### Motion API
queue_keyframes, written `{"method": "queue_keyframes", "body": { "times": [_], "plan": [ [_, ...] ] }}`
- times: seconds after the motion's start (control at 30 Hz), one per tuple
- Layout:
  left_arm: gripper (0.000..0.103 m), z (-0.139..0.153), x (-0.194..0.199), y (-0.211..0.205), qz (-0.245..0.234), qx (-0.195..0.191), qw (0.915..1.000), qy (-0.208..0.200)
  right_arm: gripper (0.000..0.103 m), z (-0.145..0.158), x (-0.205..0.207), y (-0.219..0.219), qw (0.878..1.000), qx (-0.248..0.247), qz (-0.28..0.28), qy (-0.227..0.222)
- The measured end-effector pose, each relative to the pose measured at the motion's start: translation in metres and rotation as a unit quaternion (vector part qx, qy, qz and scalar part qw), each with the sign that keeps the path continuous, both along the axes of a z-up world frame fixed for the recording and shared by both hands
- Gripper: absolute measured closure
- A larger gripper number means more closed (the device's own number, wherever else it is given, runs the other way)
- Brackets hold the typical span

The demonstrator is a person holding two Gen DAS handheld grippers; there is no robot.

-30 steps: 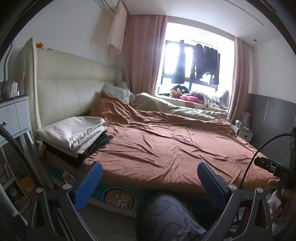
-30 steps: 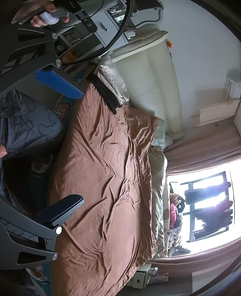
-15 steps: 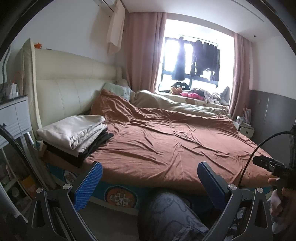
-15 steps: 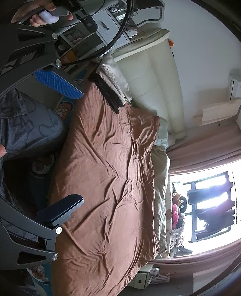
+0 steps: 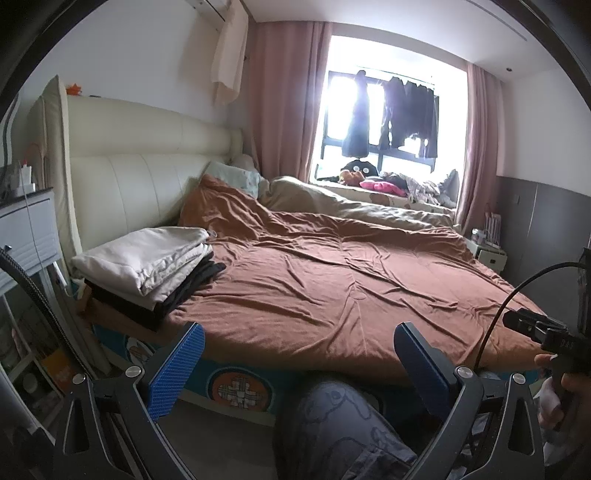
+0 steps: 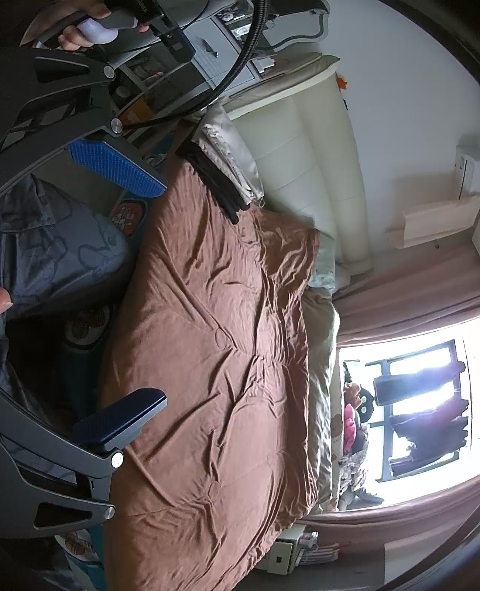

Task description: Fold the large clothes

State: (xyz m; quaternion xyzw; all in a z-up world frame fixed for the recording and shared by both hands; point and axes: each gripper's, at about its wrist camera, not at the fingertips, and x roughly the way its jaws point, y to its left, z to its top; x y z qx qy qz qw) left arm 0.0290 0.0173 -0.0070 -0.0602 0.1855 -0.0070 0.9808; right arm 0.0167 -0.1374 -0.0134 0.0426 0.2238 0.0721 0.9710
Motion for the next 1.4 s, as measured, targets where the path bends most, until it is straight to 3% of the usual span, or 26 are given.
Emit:
{"method": "queue_keyframes", "body": {
  "times": [1.4],
  "plan": [
    [0.0, -0.007, 0.003, -0.002, 0.019, 0.026, 0.9995, 0.008, 0.0, 0.003, -0.003, -0.018, 1.0, -0.029, -0.001, -0.005]
  ]
}}
